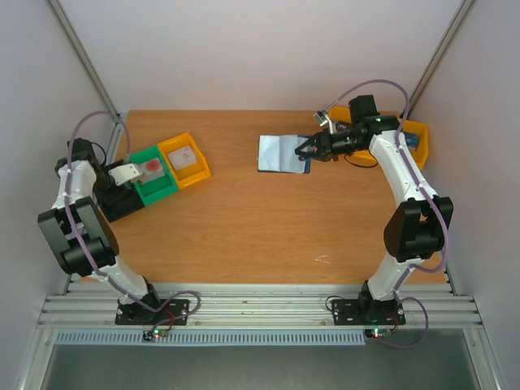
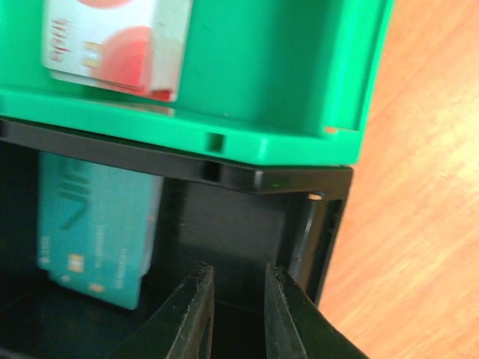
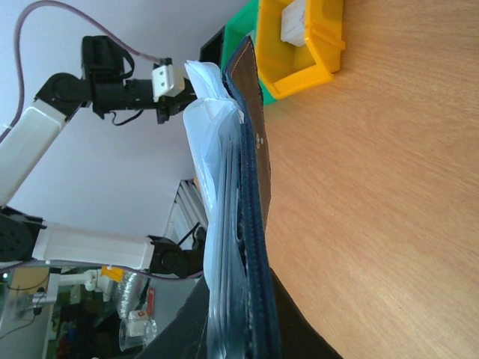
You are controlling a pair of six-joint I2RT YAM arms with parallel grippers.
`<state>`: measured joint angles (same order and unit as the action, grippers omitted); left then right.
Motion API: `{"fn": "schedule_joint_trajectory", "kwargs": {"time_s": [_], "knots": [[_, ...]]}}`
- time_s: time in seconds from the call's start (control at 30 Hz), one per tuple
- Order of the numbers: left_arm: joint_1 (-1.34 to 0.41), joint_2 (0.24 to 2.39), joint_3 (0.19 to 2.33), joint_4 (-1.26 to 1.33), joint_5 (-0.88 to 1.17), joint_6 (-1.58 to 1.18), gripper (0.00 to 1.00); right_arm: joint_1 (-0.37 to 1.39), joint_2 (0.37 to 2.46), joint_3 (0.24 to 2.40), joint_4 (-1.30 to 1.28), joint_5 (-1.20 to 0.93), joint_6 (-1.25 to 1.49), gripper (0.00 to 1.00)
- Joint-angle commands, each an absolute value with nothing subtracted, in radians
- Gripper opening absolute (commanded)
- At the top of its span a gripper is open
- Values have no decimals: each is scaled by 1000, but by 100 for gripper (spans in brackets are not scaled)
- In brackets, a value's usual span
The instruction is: Take the credit cards out of the card holder
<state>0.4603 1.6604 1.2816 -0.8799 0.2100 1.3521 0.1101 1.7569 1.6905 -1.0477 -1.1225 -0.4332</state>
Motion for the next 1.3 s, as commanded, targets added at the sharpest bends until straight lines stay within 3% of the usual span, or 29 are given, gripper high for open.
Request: {"fn": "schedule_joint_trajectory", "kwargs": {"time_s": [0.0,0.9,1.27], "knots": [[469,1714,1294,-945,238,1395,21,102,1732,1691,-1046,-1165,-451,2],[469,1963,1342,-507,45,1283,16,102,1824,1848,-1166,-1113,-502,2],[469,1905,1363,-614,145,1247,20,101,1803,1849,-1165,-1097,-492,2]]}}
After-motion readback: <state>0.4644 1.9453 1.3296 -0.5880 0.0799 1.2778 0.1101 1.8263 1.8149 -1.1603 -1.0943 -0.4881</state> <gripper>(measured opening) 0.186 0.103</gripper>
